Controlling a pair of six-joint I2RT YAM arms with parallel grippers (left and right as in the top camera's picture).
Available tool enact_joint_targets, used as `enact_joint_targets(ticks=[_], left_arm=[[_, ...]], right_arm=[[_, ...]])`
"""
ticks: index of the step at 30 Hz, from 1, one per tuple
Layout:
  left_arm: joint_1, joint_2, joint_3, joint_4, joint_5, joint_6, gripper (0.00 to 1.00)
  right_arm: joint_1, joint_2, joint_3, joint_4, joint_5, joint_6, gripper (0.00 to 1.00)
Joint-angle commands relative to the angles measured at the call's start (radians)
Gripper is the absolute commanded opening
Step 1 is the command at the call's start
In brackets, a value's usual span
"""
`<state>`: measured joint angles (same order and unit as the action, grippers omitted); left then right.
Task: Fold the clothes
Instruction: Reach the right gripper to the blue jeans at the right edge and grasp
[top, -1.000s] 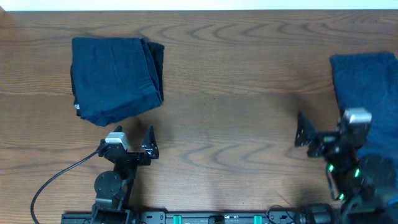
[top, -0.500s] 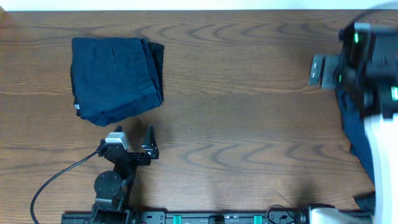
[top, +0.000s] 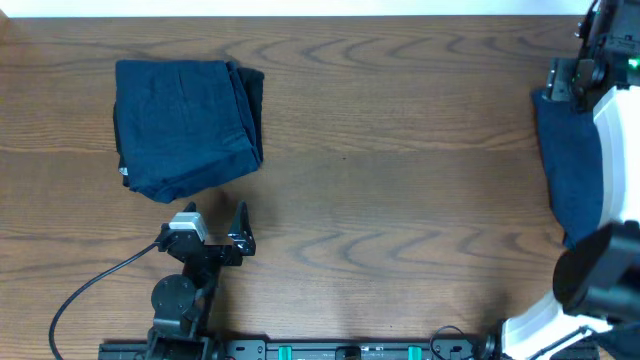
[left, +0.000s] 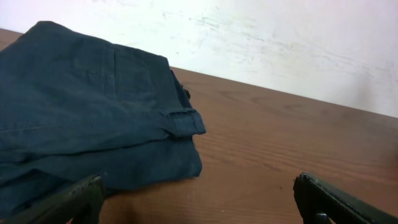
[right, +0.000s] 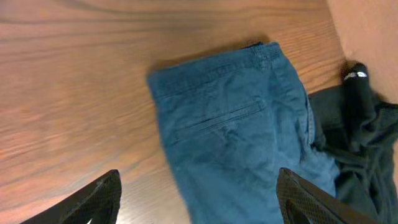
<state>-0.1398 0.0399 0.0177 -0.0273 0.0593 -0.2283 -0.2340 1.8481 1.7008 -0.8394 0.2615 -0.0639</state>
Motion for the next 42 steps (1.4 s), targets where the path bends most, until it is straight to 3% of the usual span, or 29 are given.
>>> enact_joint_targets(ticks=[1, 11, 21, 24, 26, 29, 30, 31, 35, 42], left_arm=[[-0.004, 0.003, -0.014, -0.039, -0.004, 0.013, 0.98], [-0.004, 0.003, -0.014, -0.039, -0.004, 0.013, 0.98], [-0.004, 0.003, -0.014, -0.040, -0.004, 0.013, 0.98], [-0.004, 0.003, -0.014, -0.039, -0.004, 0.013, 0.98], [-0.004, 0.003, -0.014, -0.039, -0.004, 0.013, 0.98], [-0.004, 0.003, -0.014, -0.039, -0.004, 0.013, 0.98], [-0.004, 0.003, -0.014, -0.039, -0.004, 0.013, 0.98], [-0.004, 0.003, -0.014, -0.039, -0.004, 0.013, 0.98], [-0.004, 0.003, -0.014, -0.040, -0.004, 0.013, 0.98], [-0.004, 0.003, -0.014, -0.040, -0.004, 0.013, 0.98]], right_arm=[[-0.026, 0.089, 0.019, 0.028, -0.076, -0.084, 0.80], [-0.042, 0.336, 0.019, 0.123, -0.108, -0.099, 0.78], [-0.047, 0.462, 0.018, 0.181, -0.048, -0.102, 0.78], [-0.060, 0.489, 0.018, 0.190, -0.044, -0.102, 0.69], [-0.067, 0.500, 0.018, 0.190, -0.045, -0.102, 0.55], [-0.073, 0.502, 0.018, 0.193, -0.056, -0.102, 0.27], [-0.074, 0.502, 0.018, 0.196, -0.057, -0.102, 0.08], [-0.073, 0.500, 0.019, 0.201, -0.056, -0.102, 0.01], [-0.071, 0.494, 0.043, 0.215, -0.057, -0.101, 0.01], [-0.045, 0.414, 0.209, 0.074, -0.087, -0.102, 0.01]])
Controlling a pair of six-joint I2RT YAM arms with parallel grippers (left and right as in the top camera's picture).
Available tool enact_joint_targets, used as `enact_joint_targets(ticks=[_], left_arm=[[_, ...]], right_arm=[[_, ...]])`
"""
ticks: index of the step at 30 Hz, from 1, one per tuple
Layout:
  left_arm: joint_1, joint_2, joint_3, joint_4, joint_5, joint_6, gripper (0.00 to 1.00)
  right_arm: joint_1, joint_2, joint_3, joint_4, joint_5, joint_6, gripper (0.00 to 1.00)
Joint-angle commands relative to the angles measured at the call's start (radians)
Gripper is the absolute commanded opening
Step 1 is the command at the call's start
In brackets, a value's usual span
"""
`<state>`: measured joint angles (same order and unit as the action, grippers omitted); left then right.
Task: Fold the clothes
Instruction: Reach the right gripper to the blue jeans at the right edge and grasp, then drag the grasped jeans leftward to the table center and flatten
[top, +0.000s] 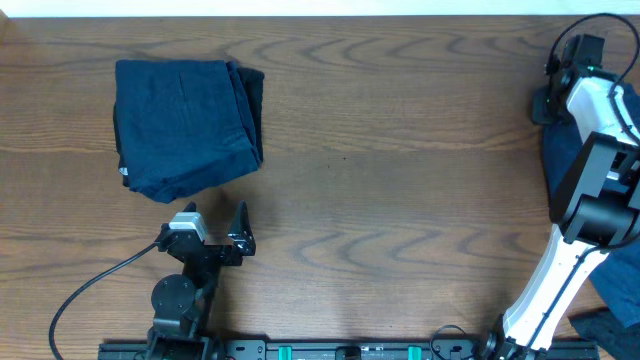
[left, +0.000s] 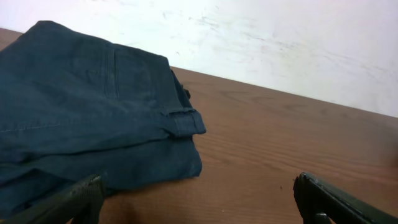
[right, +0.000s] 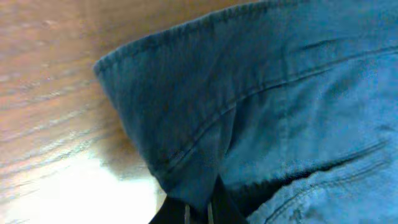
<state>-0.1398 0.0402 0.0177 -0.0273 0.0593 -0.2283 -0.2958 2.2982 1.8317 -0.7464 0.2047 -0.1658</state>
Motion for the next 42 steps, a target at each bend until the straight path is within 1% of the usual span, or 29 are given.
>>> enact_joint_targets(ticks=[1, 5, 8, 12, 18, 20, 26, 31, 34, 35, 36, 37, 39, 42], left_arm=[[-0.004, 0.002, -0.014, -0.039, -0.004, 0.013, 0.98], [-0.004, 0.002, -0.014, -0.039, -0.004, 0.013, 0.98], [-0.004, 0.002, -0.014, -0.039, -0.004, 0.013, 0.98], [-0.004, 0.002, -0.014, -0.039, -0.004, 0.013, 0.98], [-0.004, 0.002, -0.014, -0.040, -0.004, 0.013, 0.98], [-0.004, 0.002, -0.014, -0.040, -0.004, 0.013, 0.98], [-0.004, 0.002, -0.014, -0.039, -0.004, 0.013, 0.98], [-0.004, 0.002, -0.014, -0.039, -0.004, 0.013, 0.98], [-0.004, 0.002, -0.014, -0.039, -0.004, 0.013, 0.98], [-0.004, 0.002, -0.014, -0.039, -0.004, 0.013, 0.98], [-0.004, 0.002, -0.014, -0.040, -0.004, 0.013, 0.98], [-0.004, 0.002, -0.014, -0.039, -0.004, 0.013, 0.98], [-0.004, 0.002, -0.014, -0.039, -0.004, 0.013, 0.98], [-0.004, 0.002, -0.014, -0.039, -0.004, 0.013, 0.98]], right_arm=[[0.026, -0.056, 0.106, -0.048, -0.045, 0.000, 0.01], [0.071, -0.138, 0.174, -0.126, -0.158, 0.000, 0.01], [0.124, -0.196, 0.177, -0.164, -0.294, 0.016, 0.01], [0.220, -0.209, 0.175, -0.237, -0.430, 0.026, 0.01], [0.417, -0.173, 0.108, -0.322, -0.449, 0.073, 0.01], [0.485, -0.168, 0.052, -0.314, -0.449, 0.085, 0.01], [0.691, -0.168, -0.158, -0.209, -0.448, 0.163, 0.01], [0.825, -0.168, -0.273, -0.145, -0.446, 0.174, 0.02], [0.875, -0.168, -0.303, -0.130, -0.441, 0.173, 0.05], [0.884, -0.168, -0.304, -0.132, -0.441, 0.173, 0.09], [0.893, -0.168, -0.304, -0.133, -0.441, 0.173, 0.15], [0.898, -0.168, -0.304, -0.134, -0.444, 0.173, 0.17], [0.903, -0.168, -0.301, -0.142, -0.466, 0.173, 0.17], [0.895, -0.168, -0.285, -0.169, -0.565, 0.172, 0.17]])
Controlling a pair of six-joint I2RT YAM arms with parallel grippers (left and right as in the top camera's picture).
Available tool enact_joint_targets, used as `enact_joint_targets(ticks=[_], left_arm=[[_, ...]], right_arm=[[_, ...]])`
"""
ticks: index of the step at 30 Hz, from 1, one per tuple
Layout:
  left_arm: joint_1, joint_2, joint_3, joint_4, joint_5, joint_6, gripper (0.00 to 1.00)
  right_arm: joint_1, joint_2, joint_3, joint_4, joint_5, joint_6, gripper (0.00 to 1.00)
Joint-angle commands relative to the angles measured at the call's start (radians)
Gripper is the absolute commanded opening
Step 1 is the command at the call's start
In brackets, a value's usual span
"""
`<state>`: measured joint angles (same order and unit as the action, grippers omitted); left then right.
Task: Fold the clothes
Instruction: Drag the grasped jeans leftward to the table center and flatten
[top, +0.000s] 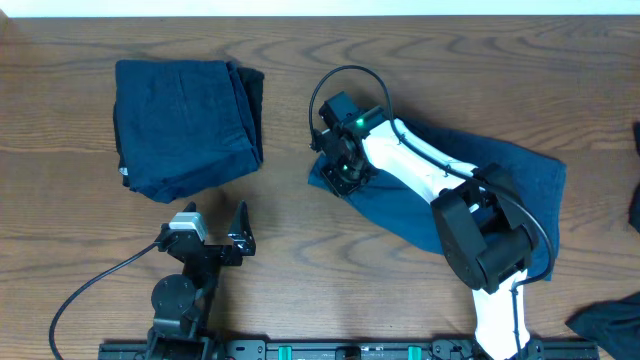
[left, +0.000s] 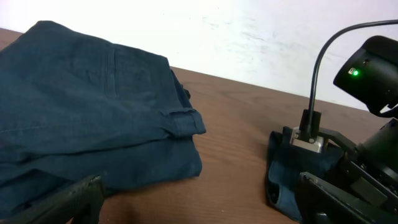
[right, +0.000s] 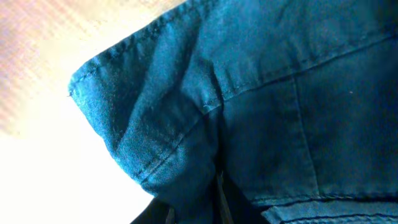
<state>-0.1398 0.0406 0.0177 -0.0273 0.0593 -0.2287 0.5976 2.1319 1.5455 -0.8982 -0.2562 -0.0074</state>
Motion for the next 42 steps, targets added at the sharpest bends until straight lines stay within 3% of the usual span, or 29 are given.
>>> enact_joint_targets(ticks=[1, 4, 7, 9, 20, 24, 28, 30, 32, 37, 42], left_arm=[[-0.004, 0.002, -0.014, -0.039, -0.004, 0.013, 0.98], [-0.004, 0.002, -0.014, -0.039, -0.004, 0.013, 0.98], [-0.004, 0.002, -0.014, -0.040, -0.004, 0.013, 0.98], [-0.004, 0.002, -0.014, -0.039, -0.004, 0.013, 0.98], [-0.004, 0.002, -0.014, -0.040, -0.004, 0.013, 0.98], [-0.004, 0.002, -0.014, -0.040, -0.004, 0.013, 0.98], [-0.004, 0.002, -0.014, -0.039, -0.004, 0.013, 0.98], [-0.004, 0.002, -0.014, -0.039, -0.004, 0.013, 0.98], [-0.004, 0.002, -0.014, -0.039, -0.004, 0.013, 0.98], [-0.004, 0.002, -0.014, -0.039, -0.004, 0.013, 0.98], [-0.004, 0.002, -0.014, -0.040, -0.004, 0.013, 0.98]], right_arm=[[-0.005, -0.002, 0.008, -0.031, -0.151, 0.014, 0.17], [-0.026, -0.002, 0.012, -0.069, -0.249, 0.014, 0.26], [-0.040, -0.002, 0.012, -0.138, -0.257, 0.014, 0.53], [-0.041, -0.002, 0.012, -0.185, -0.257, 0.014, 0.62], [-0.097, -0.044, 0.068, -0.277, -0.328, -0.009, 0.66], [-0.149, -0.102, 0.085, -0.338, -0.270, -0.016, 0.66], [-0.219, -0.154, 0.085, -0.413, -0.124, -0.015, 0.51], [-0.259, -0.173, 0.085, -0.453, -0.080, -0.015, 0.33], [-0.304, -0.187, 0.085, -0.485, -0.039, 0.006, 0.04], [-0.424, -0.191, 0.060, -0.490, 0.028, 0.092, 0.01], [-0.521, -0.191, -0.041, -0.373, 0.027, 0.135, 0.01]])
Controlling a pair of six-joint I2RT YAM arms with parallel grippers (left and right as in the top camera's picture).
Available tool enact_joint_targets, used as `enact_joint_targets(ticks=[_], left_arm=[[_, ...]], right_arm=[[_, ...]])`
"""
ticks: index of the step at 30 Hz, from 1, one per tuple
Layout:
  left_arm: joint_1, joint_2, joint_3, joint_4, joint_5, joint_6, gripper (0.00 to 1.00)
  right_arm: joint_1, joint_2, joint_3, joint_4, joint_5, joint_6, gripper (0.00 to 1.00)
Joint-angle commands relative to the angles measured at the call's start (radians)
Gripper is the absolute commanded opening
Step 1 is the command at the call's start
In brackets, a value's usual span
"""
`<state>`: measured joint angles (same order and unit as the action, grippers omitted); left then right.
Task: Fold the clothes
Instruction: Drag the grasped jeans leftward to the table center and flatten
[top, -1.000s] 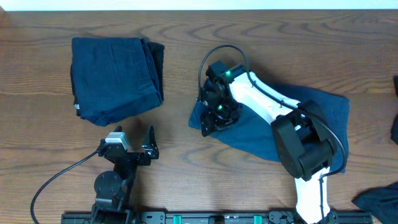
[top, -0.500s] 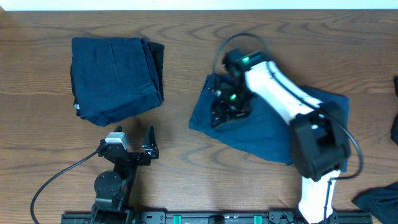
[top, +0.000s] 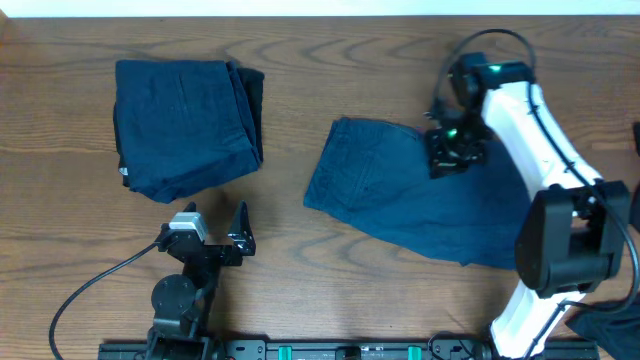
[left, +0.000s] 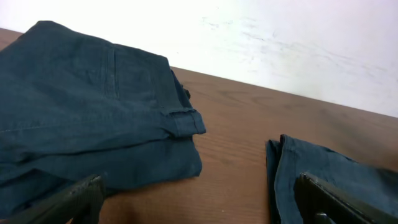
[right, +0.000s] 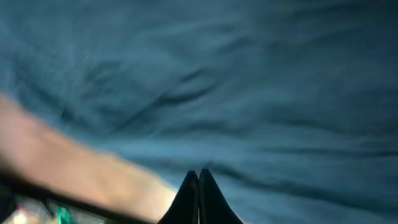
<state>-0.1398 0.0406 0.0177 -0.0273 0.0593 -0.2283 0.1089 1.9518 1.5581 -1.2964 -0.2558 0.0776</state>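
A folded dark blue pair of trousers (top: 185, 125) lies at the back left, also close in the left wrist view as the folded trousers (left: 93, 118). A second blue pair (top: 400, 195) lies spread flat across the middle right, its waistband end to the left; its edge (left: 311, 177) shows in the left wrist view. My right gripper (top: 455, 152) is over the upper middle of this pair. Its tips (right: 199, 182) are shut together against the blurred cloth, with no fold seen between them. My left gripper (top: 238, 232) rests open near the front, just below the folded pair.
A dark garment (top: 610, 330) pokes in at the front right corner. The left arm's cable (top: 90, 285) loops over the table's front left. Bare wooden table (top: 330, 60) lies between the two pairs and along the back.
My right gripper was shut on the left corner of the spread pair near the table's middle. It is now farther right, over the pair's upper middle, and the pair lies flatter with its left edge uncovered.
The blue pair lay at the table's right edge with my right gripper open above it. Then the gripper was shut on its waistband there. Then the pair was stretched across the middle right, corner still held. Now it lies flat. The left arm never moved.
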Motion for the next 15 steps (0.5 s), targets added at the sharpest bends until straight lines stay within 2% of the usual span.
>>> enact_joint_targets(ticks=[1, 10, 15], left_arm=[[-0.004, 0.003, -0.014, -0.040, -0.004, 0.013, 0.98], [-0.004, 0.003, -0.014, -0.039, -0.004, 0.013, 0.98], [-0.004, 0.003, -0.014, -0.039, -0.004, 0.013, 0.98]], right_arm=[[-0.044, -0.011, -0.083, 0.058, 0.027, 0.050, 0.01], [-0.056, -0.010, -0.350, 0.423, 0.050, 0.102, 0.01], [-0.048, -0.008, -0.432, 0.627, 0.050, 0.174, 0.01]])
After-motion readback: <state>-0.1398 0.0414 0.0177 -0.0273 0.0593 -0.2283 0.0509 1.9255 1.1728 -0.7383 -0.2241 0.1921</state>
